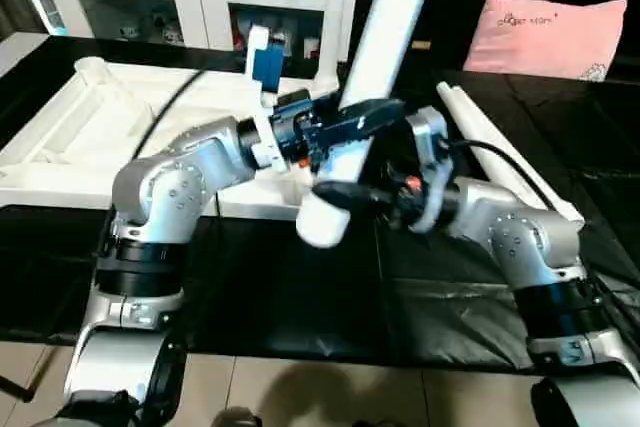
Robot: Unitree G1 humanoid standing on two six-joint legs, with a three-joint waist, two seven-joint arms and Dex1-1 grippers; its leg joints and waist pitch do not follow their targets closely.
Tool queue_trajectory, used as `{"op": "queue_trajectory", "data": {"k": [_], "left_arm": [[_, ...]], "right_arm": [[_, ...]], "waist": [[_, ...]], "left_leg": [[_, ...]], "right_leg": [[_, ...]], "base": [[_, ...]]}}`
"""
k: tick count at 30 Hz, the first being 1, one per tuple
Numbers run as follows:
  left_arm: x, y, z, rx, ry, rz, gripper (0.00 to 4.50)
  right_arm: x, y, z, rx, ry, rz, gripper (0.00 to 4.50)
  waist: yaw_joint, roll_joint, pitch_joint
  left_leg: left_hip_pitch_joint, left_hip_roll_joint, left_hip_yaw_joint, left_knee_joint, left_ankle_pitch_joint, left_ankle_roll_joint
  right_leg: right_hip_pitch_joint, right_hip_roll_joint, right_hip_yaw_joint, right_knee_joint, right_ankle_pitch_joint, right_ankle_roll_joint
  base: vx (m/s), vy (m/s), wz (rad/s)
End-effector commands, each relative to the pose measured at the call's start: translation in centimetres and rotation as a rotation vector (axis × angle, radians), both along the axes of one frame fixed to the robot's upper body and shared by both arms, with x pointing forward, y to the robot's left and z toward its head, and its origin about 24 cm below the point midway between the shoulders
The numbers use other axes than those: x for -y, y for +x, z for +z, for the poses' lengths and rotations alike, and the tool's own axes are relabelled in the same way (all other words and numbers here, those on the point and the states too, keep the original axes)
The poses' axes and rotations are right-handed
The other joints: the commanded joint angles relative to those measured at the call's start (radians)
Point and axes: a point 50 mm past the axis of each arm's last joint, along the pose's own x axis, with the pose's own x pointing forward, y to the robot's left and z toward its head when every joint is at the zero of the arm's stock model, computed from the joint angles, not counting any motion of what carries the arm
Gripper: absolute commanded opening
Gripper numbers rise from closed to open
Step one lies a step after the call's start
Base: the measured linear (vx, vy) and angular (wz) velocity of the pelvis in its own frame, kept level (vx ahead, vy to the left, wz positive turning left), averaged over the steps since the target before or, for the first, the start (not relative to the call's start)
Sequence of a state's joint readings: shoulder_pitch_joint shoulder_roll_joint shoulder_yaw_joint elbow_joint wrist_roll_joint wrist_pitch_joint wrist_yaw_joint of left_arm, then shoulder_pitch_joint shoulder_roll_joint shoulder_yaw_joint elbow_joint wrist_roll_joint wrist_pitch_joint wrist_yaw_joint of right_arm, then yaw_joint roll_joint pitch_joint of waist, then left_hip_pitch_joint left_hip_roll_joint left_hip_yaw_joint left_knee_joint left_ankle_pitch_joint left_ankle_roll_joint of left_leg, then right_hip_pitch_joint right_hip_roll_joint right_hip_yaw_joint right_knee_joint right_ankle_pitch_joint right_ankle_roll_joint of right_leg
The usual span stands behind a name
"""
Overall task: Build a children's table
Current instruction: Pick table leg
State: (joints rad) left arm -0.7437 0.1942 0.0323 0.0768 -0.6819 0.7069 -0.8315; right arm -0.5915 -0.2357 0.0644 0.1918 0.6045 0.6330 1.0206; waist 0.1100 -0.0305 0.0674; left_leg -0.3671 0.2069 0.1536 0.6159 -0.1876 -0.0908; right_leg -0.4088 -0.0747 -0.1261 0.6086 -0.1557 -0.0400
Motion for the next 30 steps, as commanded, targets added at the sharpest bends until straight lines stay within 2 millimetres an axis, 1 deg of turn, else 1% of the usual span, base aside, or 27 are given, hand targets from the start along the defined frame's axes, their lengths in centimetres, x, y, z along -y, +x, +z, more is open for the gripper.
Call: {"op": "queue_trajectory", "data": {"k": [1, 3, 5, 7, 8, 9, 12, 14, 16, 17, 18, 19, 22, 26, 27, 28, 30], "left_arm": [[0.7, 0.3, 0.9, 0.043, 0.011, 0.098, 3.09], [0.8, 0.9, 0.8, 0.082, 0.066, 0.209, 3.09], [0.9, 1.5, 0.6, 0.090, 0.119, 0.337, 3.09], [1.0, 2.1, 0.5, 0.084, 0.126, 0.466, 3.09], [1.0, 2.3, 0.6, 0.070, 0.112, 0.501, 3.09], [1.0, 2.5, 0.7, 0.051, 0.086, 0.554, 2.82], [1.1, 2.7, 0.7, 0.035, 0.068, 0.600, 2.69], [1.2, 2.8, 0.7, 0.022, 0.061, 0.629, 2.42], [1.4, 2.8, 0.6, 0.022, 0.071, 0.644, 2.34], [1.6, 2.9, 0.4, 0.007, 0.079, 0.662, 2.23], [1.6, 2.9, 0.4, 0.007, 0.080, 0.663, 2.23], [1.7, 2.9, 0.4, 0.000, 0.079, 0.674, 2.14], [1.8, 2.9, 0.3, -0.013, 0.070, 0.684, 2.01], [1.8, 2.9, 0.2, -0.022, 0.063, 0.693, 1.90], [1.7, 3.0, 0.2, -0.023, 0.061, 0.694, 1.89], [1.6, 3.1, 0.2, -0.025, 0.059, 0.697, 1.89], [1.2, 3.3, 0.3, -0.026, 0.056, 0.705, 1.88]], "right_arm": [[0.7, 1.2, 0.0, 0.020, -0.066, -0.159, 1.96], [0.5, 1.5, -0.1, 0.045, -0.111, -0.220, 1.96], [0.2, 1.8, 0.0, 0.063, -0.137, -0.281, 1.96], [-0.3, 2.0, 0.0, 0.064, -0.150, -0.338, 1.96], [-0.6, 1.9, 0.0, 0.083, -0.161, -0.352, 1.95], [-1.0, 1.9, 0.0, 0.094, -0.169, -0.382, 1.95], [-1.5, 2.0, -0.1, 0.089, -0.163, -0.412, 1.95], [-1.9, 2.0, -0.1, 0.091, -0.159, -0.434, 1.95], [-2.3, 2.0, -0.1, 0.086, -0.152, -0.460, 1.95], [-2.6, 1.9, -0.1, 0.081, -0.149, -0.473, 1.95], [-2.6, 1.9, -0.1, 0.081, -0.149, -0.474, 1.95], [-2.8, 1.9, -0.1, 0.081, -0.151, -0.483, 1.95], [-3.0, 2.0, -0.2, 0.075, -0.153, -0.509, 1.95], [-3.1, 2.0, -0.2, 0.069, -0.151, -0.512, 1.95], [-3.1, 2.0, -0.2, 0.067, -0.150, -0.511, 2.30], [-3.1, 2.0, -0.3, 0.064, -0.145, -0.511, 2.30], [-3.1, 1.9, -0.2, 0.047, -0.121, -0.493, 2.65]], "waist": [[-0.004, -0.002, -0.079], [-0.004, -0.004, -0.080], [-0.005, -0.003, -0.082], [-0.006, -0.005, -0.081], [-0.008, -0.004, -0.081], [-0.010, -0.007, -0.081], [-0.014, -0.005, -0.081], [-0.020, -0.006, -0.080], [-0.022, -0.006, -0.080], [-0.025, -0.002, -0.079], [-0.025, -0.002, -0.079], [-0.024, 0.001, -0.079], [-0.024, 0.000, -0.081], [-0.023, 0.001, -0.081], [-0.023, 0.001, -0.082], [-0.022, 0.002, -0.082], [-0.023, 0.000, -0.082]], "left_leg": [[0.001, 0.020, 0.004, -0.072, -0.128, -0.007], [0.001, 0.018, 0.004, -0.071, -0.125, -0.009], [0.000, 0.019, 0.002, -0.072, -0.121, -0.010], [-0.001, 0.019, 0.003, -0.073, -0.120, -0.009], [-0.001, 0.017, 0.003, -0.071, -0.121, -0.009], [-0.003, 0.017, 0.004, -0.071, -0.122, -0.007], [-0.003, 0.016, 0.004, -0.071, -0.126, 0.001], [-0.004, 0.015, 0.003, -0.072, -0.135, 0.002], [-0.003, 0.014, 0.003, -0.071, -0.143, 0.005], [-0.002, 0.015, 0.002, -0.072, -0.146, 0.005], [-0.002, 0.015, 0.002, -0.072, -0.146, 0.005], [-0.001, 0.014, 0.002, -0.072, -0.150, 0.005], [-0.001, 0.016, 0.001, -0.073, -0.146, 0.004], [-0.001, 0.018, 0.001, -0.073, -0.140, 0.008], [-0.001, 0.018, 0.001, -0.073, -0.136, 0.008], [-0.002, 0.018, 0.001, -0.073, -0.133, 0.009], [-0.002, 0.016, 0.002, -0.073, -0.133, 0.011]], "right_leg": [[0.063, -0.072, 0.055, -0.093, -0.422, -0.034], [0.063, -0.070, 0.055, -0.093, -0.419, -0.025], [0.065, -0.070, 0.055, -0.090, -0.401, -0.012], [0.064, -0.069, 0.055, -0.090, -0.397, -0.009], [0.065, -0.070, 0.054, -0.091, -0.399, -0.005], [0.065, -0.070, 0.053, -0.091, -0.399, -0.007], [0.064, -0.069, 0.054, -0.094, -0.403, -0.011], [0.063, -0.068, 0.053, -0.094, -0.406, -0.007], [0.062, -0.069, 0.052, -0.098, -0.419, -0.002], [0.061, -0.067, 0.053, -0.097, -0.416, 0.004], [0.061, -0.067, 0.053, -0.097, -0.416, 0.004], [0.060, -0.067, 0.052, -0.098, -0.415, 0.002], [0.061, -0.067, 0.054, -0.094, -0.387, -0.007], [0.062, -0.068, 0.057, -0.089, -0.343, -0.029], [0.062, -0.068, 0.057, -0.087, -0.336, -0.032], [0.062, -0.068, 0.058, -0.086, -0.320, -0.039], [0.064, -0.068, 0.059, -0.084, -0.312, -0.043]], "base": [[0.000, 0.000, 0.00], [0.000, 0.000, 0.00], [0.000, 0.000, 0.00], [0.000, 0.000, 0.00], [0.000, 0.000, 0.00], [0.000, 0.000, 0.00], [0.000, 0.000, 0.00], [0.000, 0.000, 0.00], [0.000, 0.000, 0.00], [0.000, 0.000, 0.00], [0.000, 0.000, 0.00], [0.000, 0.000, 0.00], [0.000, 0.000, 0.00], [0.000, 0.000, 0.00], [0.000, 0.000, 0.00], [0.000, 0.000, 0.00], [0.000, 0.000, 0.00]]}}
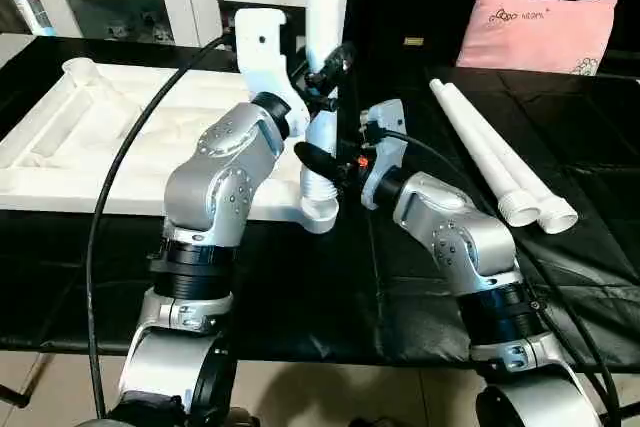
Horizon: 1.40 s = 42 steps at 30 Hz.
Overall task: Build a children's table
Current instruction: Pick table leg
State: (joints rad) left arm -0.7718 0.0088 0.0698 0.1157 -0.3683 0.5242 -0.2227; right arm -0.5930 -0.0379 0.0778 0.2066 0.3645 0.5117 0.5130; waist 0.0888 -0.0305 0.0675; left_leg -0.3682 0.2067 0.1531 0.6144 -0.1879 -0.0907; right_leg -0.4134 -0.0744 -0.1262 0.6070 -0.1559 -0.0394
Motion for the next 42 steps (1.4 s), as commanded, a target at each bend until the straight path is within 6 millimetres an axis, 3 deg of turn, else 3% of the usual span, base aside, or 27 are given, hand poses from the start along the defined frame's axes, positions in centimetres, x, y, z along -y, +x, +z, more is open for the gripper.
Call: {"op": "queue_trajectory", "data": {"k": [1, 8, 15, 22, 27, 31, 42], "left_arm": [[0.3, 0.2, 0.5, 0.004, -0.008, -0.013, 1.88], [-1.5, 0.9, 1.0, 0.031, 0.043, -0.041, 1.85], [-2.2, 0.8, 1.1, 0.028, 0.066, -0.167, 1.85], [-1.6, -0.4, 2.1, 0.005, -0.009, -0.367, 1.85], [-1.0, -1.0, 2.6, 0.009, -0.032, -0.457, 1.85], [-0.6, -1.5, 3.0, 0.015, -0.038, -0.511, 1.85], [0.4, -2.4, 3.2, 0.020, -0.006, -0.586, 1.85]], "right_arm": [[0.4, 0.0, 0.9, 0.037, 0.036, -0.003, 2.67], [1.5, 0.1, 1.2, 0.103, -0.035, -0.005, 3.16], [3.1, 0.2, 1.8, 0.047, 0.003, 0.117, 3.92], [4.3, -0.1, 2.7, -0.019, 0.036, 0.329, 4.00], [4.5, -0.2, 2.7, -0.059, 0.029, 0.414, 4.00], [4.5, -0.2, 2.5, -0.089, 0.031, 0.456, 4.00], [4.2, -0.2, 2.5, -0.105, 0.060, 0.512, 4.00]], "waist": [[-0.001, 0.000, -0.081], [0.000, -0.003, -0.082], [0.003, -0.002, -0.083], [0.007, -0.011, -0.082], [0.008, -0.017, -0.081], [0.009, -0.018, -0.081], [0.012, -0.014, -0.082]], "left_leg": [[0.000, 0.016, 0.003, -0.071, -0.135, 0.012], [-0.001, 0.015, 0.003, -0.072, -0.116, 0.013], [0.002, 0.019, 0.005, -0.071, -0.107, 0.026], [-0.002, 0.019, 0.008, -0.066, -0.092, 0.038], [-0.004, 0.015, 0.010, -0.064, -0.093, 0.037], [-0.004, 0.017, 0.010, -0.064, -0.085, 0.033], [-0.002, 0.019, 0.009, -0.065, -0.084, 0.027]], "right_leg": [[0.067, -0.067, 0.059, -0.084, -0.318, -0.042], [0.070, -0.068, 0.059, -0.082, -0.321, -0.034], [0.071, -0.070, 0.061, -0.074, -0.278, -0.081], [0.075, -0.072, 0.062, -0.072, -0.277, -0.108], [0.077, -0.071, 0.059, -0.075, -0.325, -0.093], [0.073, -0.071, 0.059, -0.078, -0.344, -0.079], [0.072, -0.069, 0.059, -0.077, -0.330, -0.080]], "base": [[0.000, 0.000, 0.00], [0.000, 0.000, 0.00], [0.000, 0.000, 0.00], [0.000, 0.000, 0.00], [0.000, 0.000, 0.00], [0.000, 0.000, 0.00], [0.000, 0.000, 0.00]]}}
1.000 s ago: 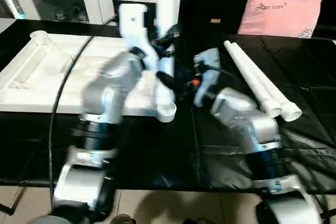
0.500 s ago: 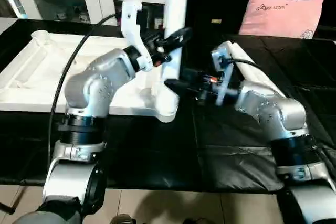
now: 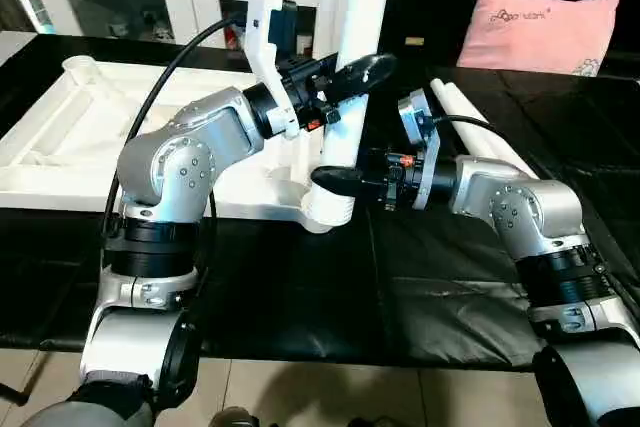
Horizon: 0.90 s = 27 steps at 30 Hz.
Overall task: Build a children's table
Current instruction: Pick table leg
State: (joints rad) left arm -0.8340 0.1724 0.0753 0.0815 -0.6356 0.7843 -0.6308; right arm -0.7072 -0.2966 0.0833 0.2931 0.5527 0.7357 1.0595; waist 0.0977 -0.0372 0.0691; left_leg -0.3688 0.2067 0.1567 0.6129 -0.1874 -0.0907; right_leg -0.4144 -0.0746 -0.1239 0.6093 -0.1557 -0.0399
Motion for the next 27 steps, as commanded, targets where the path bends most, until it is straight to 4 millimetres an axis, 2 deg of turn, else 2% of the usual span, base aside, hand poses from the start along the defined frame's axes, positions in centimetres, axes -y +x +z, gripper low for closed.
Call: {"op": "queue_trajectory", "data": {"k": [1, 3, 8, 10, 11, 16, 17, 27], "left_arm": [[1.0, -0.6, 1.1, 0.042, 0.005, -0.057, 1.85], [1.1, -0.6, 1.1, 0.043, 0.005, -0.062, 1.85], [1.5, -0.9, 1.2, 0.048, 0.003, -0.093, 1.85], [1.6, -1.0, 1.2, 0.052, 0.007, -0.103, 1.85], [1.7, -1.0, 1.2, 0.054, 0.009, -0.107, 1.85], [1.6, -1.1, 1.2, 0.055, 0.010, -0.110, 1.85], [1.6, -1.1, 1.2, 0.055, 0.009, -0.110, 1.85], [2.0, -1.4, 1.3, 0.053, -0.005, -0.138, 1.85]], "right_arm": [[0.0, 0.2, 0.6, 0.007, 0.012, 0.021, 4.00], [-0.1, 0.2, 0.5, 0.004, 0.013, 0.023, 4.00], [-0.3, 0.2, 0.1, -0.016, 0.006, 0.027, 3.40], [-0.3, 0.2, 0.0, -0.023, 0.000, 0.026, 3.33], [-0.3, 0.2, -0.2, -0.026, -0.007, 0.026, 3.08], [-0.3, 0.3, -0.4, -0.033, -0.017, 0.022, 2.77], [-0.2, 0.3, -0.4, -0.035, -0.018, 0.022, 2.55], [-0.3, 0.5, -0.8, -0.042, -0.021, 0.025, 2.03]], "waist": [[0.004, -0.008, -0.084], [0.005, -0.007, -0.085], [0.006, -0.006, -0.084], [0.007, -0.007, -0.085], [0.007, -0.007, -0.084], [0.006, -0.007, -0.085], [0.007, -0.007, -0.085], [0.007, -0.008, -0.085]], "left_leg": [[-0.002, 0.018, 0.006, -0.063, -0.084, 0.026], [-0.002, 0.019, 0.005, -0.063, -0.080, 0.027], [-0.002, 0.019, 0.005, -0.063, -0.082, 0.025], [-0.002, 0.019, 0.005, -0.062, -0.084, 0.024], [-0.001, 0.019, 0.005, -0.063, -0.089, 0.025], [0.000, 0.020, 0.005, -0.063, -0.082, 0.025], [-0.001, 0.019, 0.005, -0.063, -0.082, 0.024], [-0.002, 0.020, 0.005, -0.063, -0.078, 0.025]], "right_leg": [[0.073, -0.069, 0.057, -0.079, -0.330, -0.079], [0.073, -0.069, 0.057, -0.078, -0.323, -0.079], [0.074, -0.070, 0.057, -0.077, -0.320, -0.087], [0.074, -0.070, 0.057, -0.078, -0.324, -0.087], [0.073, -0.069, 0.057, -0.080, -0.333, -0.082], [0.073, -0.069, 0.057, -0.077, -0.319, -0.085], [0.074, -0.070, 0.057, -0.078, -0.320, -0.085], [0.075, -0.070, 0.057, -0.076, -0.316, -0.086]], "base": [[0.000, 0.000, 0.00], [0.000, 0.000, 0.00], [0.000, 0.000, 0.00], [0.000, 0.000, 0.00], [0.000, 0.000, 0.00], [0.000, 0.000, 0.00], [0.000, 0.000, 0.00], [0.000, 0.000, 0.00]]}}
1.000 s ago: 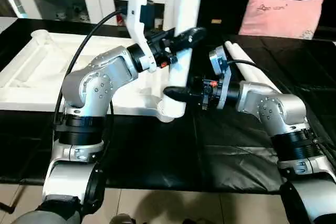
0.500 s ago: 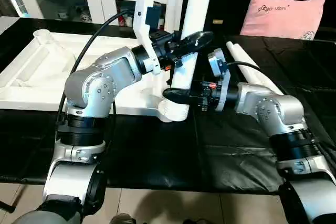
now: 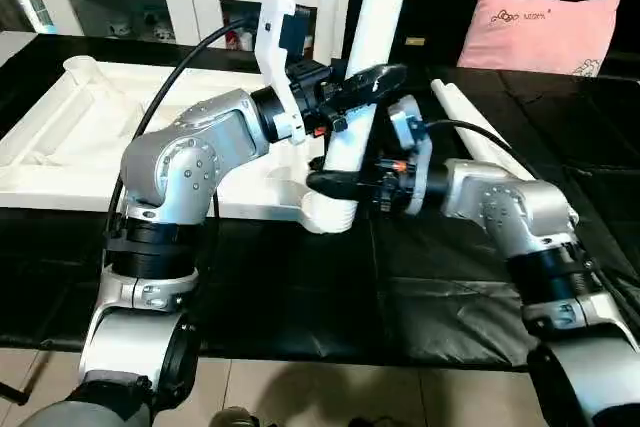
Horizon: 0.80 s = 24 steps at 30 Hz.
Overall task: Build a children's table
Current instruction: Pick table leg
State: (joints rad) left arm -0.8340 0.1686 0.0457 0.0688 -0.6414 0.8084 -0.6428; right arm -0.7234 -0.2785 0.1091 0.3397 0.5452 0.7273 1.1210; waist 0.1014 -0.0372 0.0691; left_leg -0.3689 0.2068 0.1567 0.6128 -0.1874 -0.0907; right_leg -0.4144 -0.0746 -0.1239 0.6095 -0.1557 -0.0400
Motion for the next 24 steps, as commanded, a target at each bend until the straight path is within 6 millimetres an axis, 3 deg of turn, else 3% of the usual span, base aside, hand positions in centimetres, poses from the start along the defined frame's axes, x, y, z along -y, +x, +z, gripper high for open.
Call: {"op": "queue_trajectory", "data": {"k": [1, 3, 4, 5, 8, 9, 14, 21, 24], "left_arm": [[1.2, -1.0, 1.5, 0.066, -0.026, -0.092, 1.85], [1.1, -1.0, 1.6, 0.076, -0.023, -0.079, 1.85], [1.1, -1.1, 1.7, 0.075, -0.031, -0.087, 2.41], [1.1, -1.3, 1.8, 0.083, -0.033, -0.097, 2.55], [1.2, -1.5, 1.9, 0.087, -0.035, -0.110, 2.58], [1.2, -1.5, 1.9, 0.087, -0.035, -0.110, 2.90], [1.8, -3.0, 2.6, 0.098, -0.108, -0.217, 3.37], [1.1, -2.5, 4.2, 0.124, -0.252, -0.147, 3.76], [0.6, -2.2, 4.5, 0.122, -0.285, -0.114, 3.79]], "right_arm": [[0.5, 0.6, -0.3, -0.014, -0.034, -0.044, 2.01], [0.5, 0.6, -0.3, -0.013, -0.032, -0.046, 2.01], [0.6, 0.6, -0.3, -0.013, -0.030, -0.047, 1.99], [0.6, 0.6, -0.3, -0.015, -0.027, -0.052, 1.99], [0.6, 0.6, -0.4, -0.017, -0.026, -0.055, 1.99], [0.6, 0.6, -0.4, -0.017, -0.026, -0.055, 1.98], [0.6, 0.7, -0.7, -0.015, -0.004, -0.107, 1.98], [0.5, 1.6, -0.6, 0.019, 0.036, -0.251, 1.98], [0.4, 1.6, -0.6, 0.017, 0.059, -0.277, 1.97]], "waist": [[0.003, -0.008, -0.085], [0.003, -0.008, -0.085], [0.003, -0.008, -0.084], [0.003, -0.007, -0.085], [0.004, -0.005, -0.085], [0.003, -0.006, -0.085], [0.001, -0.006, -0.084], [0.001, -0.004, -0.084], [0.005, -0.002, -0.088]], "left_leg": [[-0.002, 0.020, 0.005, -0.063, -0.078, 0.025], [-0.001, 0.020, 0.005, -0.063, -0.079, 0.025], [-0.001, 0.020, 0.005, -0.063, -0.080, 0.025], [-0.001, 0.020, 0.005, -0.063, -0.080, 0.024], [-0.002, 0.020, 0.005, -0.062, -0.075, 0.024], [-0.002, 0.020, 0.005, -0.062, -0.075, 0.025], [-0.003, 0.021, 0.005, -0.062, -0.081, 0.022], [0.000, 0.019, 0.005, -0.064, -0.094, 0.014], [0.002, 0.022, 0.005, -0.063, -0.078, 0.008]], "right_leg": [[0.074, -0.070, 0.057, -0.076, -0.316, -0.086], [0.074, -0.070, 0.057, -0.077, -0.318, -0.085], [0.074, -0.070, 0.057, -0.076, -0.319, -0.085], [0.074, -0.070, 0.057, -0.076, -0.320, -0.085], [0.075, -0.071, 0.058, -0.075, -0.311, -0.090], [0.074, -0.069, 0.057, -0.075, -0.302, -0.095], [0.074, -0.070, 0.058, -0.074, -0.303, -0.105], [0.072, -0.071, 0.057, -0.081, -0.339, -0.088], [0.072, -0.070, 0.059, -0.072, -0.277, -0.121]], "base": [[0.000, 0.000, 0.00], [0.000, 0.000, 0.00], [0.000, 0.000, 0.00], [0.000, 0.000, 0.00], [0.000, 0.000, 0.00], [0.000, 0.000, 0.00], [0.000, 0.000, 0.00], [0.000, 0.000, 0.00], [0.000, 0.000, 0.00]]}}
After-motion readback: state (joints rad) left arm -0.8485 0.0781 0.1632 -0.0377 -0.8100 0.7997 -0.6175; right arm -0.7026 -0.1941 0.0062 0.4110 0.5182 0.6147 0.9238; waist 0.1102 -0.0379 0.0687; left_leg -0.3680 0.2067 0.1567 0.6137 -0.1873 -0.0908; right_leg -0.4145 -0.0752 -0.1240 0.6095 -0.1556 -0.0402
